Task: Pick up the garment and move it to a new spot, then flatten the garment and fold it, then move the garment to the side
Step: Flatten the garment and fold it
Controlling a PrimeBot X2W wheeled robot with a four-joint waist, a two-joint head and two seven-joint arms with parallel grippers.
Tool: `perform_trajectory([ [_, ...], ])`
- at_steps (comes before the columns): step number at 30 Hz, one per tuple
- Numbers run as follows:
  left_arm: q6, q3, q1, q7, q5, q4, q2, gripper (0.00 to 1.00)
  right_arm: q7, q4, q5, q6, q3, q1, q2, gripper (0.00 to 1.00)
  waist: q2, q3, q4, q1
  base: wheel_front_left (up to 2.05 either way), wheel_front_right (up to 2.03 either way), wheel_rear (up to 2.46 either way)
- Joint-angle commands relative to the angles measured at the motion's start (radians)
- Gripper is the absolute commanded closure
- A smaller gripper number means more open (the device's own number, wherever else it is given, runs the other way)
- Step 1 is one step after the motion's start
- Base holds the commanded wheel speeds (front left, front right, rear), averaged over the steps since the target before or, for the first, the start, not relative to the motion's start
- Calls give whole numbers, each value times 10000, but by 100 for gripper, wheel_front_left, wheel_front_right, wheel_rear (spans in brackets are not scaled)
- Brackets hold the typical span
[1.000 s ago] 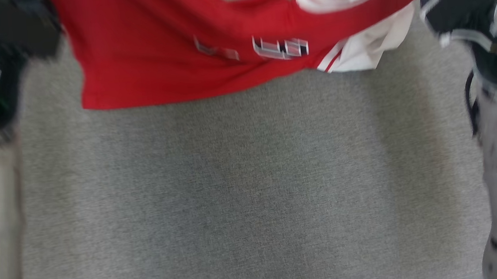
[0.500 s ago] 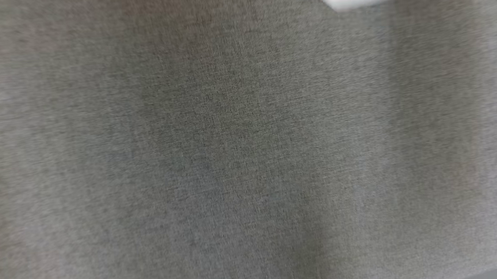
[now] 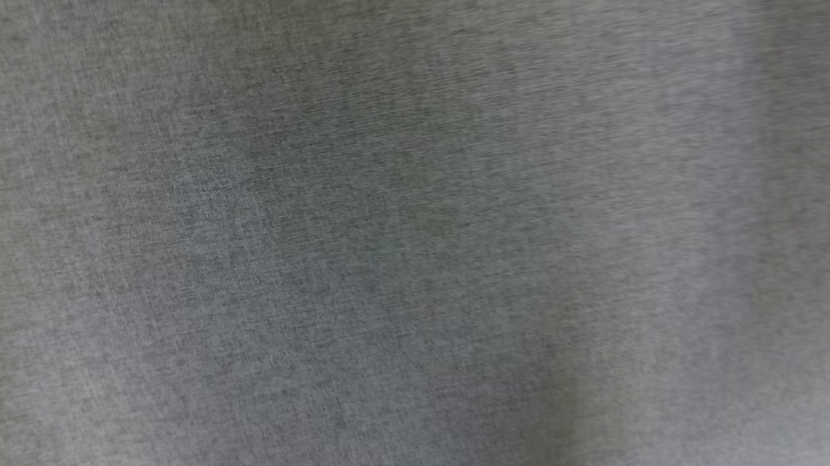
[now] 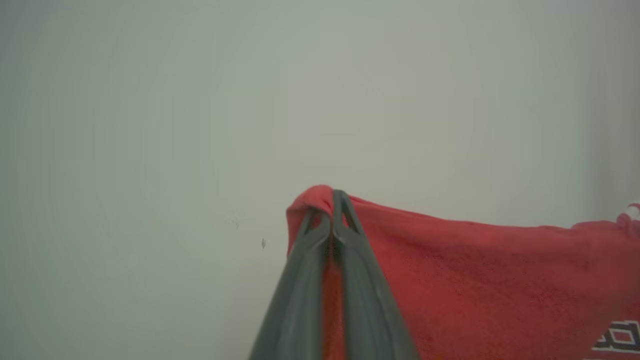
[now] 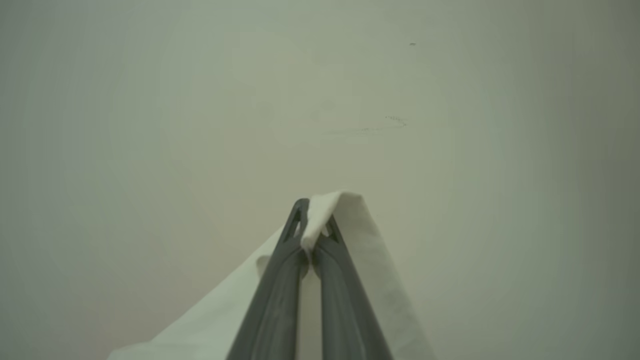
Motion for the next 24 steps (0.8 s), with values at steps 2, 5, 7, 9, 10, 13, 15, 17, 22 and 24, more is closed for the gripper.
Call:
perform_trajectory([
  [2, -67, -121, 894, -52, -268, 141, -97, 100, -48, -138, 278, -24, 813, 930, -345, 100, 0, 328, 219, 1, 0, 0, 0],
  [5, -152, -301, 2161, -60, -490, -103, -185, 100, 95, -559, 977, -24, 1933, 2394, -830, 100, 0, 183, 303, 1, 0, 0, 0],
  [7, -162, -357, 2482, -47, -615, -143, -225, 100, 134, -724, 1231, -24, 2141, 2798, -937, 100, 0, 62, 332, 1, 0, 0, 0],
  [9, -136, -451, 3119, -49, -883, -230, -251, 100, 262, -1125, 1745, -24, 2372, 3635, -1206, 100, 0, -220, 372, 1, 0, 0, 0],
  [10, -138, -585, 3408, -49, -1037, -323, -247, 100, 363, -1365, 2034, -24, 2354, 4079, -1290, 100, 0, -367, 405, 1, 0, 0, 0],
  [13, -142, -1045, 4444, -45, -1585, -388, -131, 100, 902, -2125, 2626, -24, 2325, 5598, -1583, 100, 0, -1026, 480, 1, 0, 0, 0],
  [15, -145, -1393, 5132, -43, -1922, -443, -126, 100, 1189, -2712, 2895, -24, 2008, 6643, -1703, 100, 0, -1513, 573, 1, 0, 0, 0],
  [17, -146, -1669, 5804, -25, -2362, -487, -138, 100, 1629, -3296, 2956, -24, 1587, 7813, -1725, 100, 0, -2007, 678, 1, 0, 0, 0],
  [22, -147, -1972, 7517, 29, -3107, -504, -47, 100, 2724, -4856, 2729, -24, 487, 10578, -1133, 100, 0, -3191, 698, 1, 0, 0, 0],
  [24, -147, -2048, 8249, 43, -3315, -535, -50, 100, 3167, -5352, 2526, -24, 250, 11665, -858, 100, 0, -3690, 657, 1, 0, 0, 0],
])
